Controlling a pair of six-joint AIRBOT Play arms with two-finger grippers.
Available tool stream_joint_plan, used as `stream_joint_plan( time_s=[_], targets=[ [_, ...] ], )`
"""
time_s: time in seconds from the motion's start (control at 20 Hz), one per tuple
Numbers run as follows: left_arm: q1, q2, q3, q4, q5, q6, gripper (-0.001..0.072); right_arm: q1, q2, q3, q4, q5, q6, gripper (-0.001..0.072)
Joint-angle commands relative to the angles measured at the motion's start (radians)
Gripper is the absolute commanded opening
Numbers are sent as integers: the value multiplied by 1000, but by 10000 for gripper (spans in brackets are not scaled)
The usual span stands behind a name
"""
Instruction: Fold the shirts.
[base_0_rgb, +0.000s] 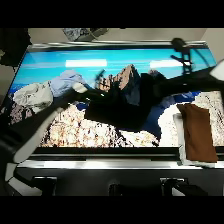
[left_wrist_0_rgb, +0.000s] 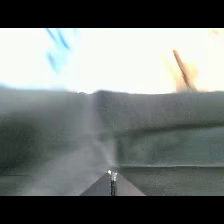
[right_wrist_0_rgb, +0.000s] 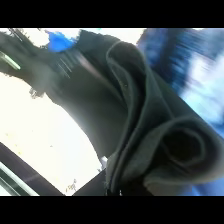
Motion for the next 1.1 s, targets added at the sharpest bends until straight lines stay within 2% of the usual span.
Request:
stream_joint_plan(
  time_s=[0.0,0.15,0.35,0.4,0.45,0.5,0.6,0.9,0.95,1.05],
  targets=[
    [255,219,1,259,-90,-25,27,176,-174,1,137,-206,-16,44],
    [467,373,1,265,-129,-40,28,299,-341,1,282,-370,-46,44],
    [592,484,1,266,-192,-39,28,401,-540,1,459,-509,-47,63],
    [592,492,1,270,-199,-39,28,412,-573,1,499,-556,-46,272],
    [583,491,-1,277,-201,-39,28,412,-594,1,542,-574,-47,611],
    [575,486,-10,277,-200,-39,28,401,-595,1,548,-557,-64,671],
    [558,478,-46,277,-201,-39,28,333,-561,1,474,-441,-111,671],
    [553,478,-163,277,-201,-12,29,-63,-386,-9,-189,48,30,664],
    [552,478,-175,276,-201,-12,29,-107,-386,-41,-220,85,49,663],
    [546,479,-191,276,-201,-13,29,-152,-390,-176,-94,14,58,661]
  ],
)
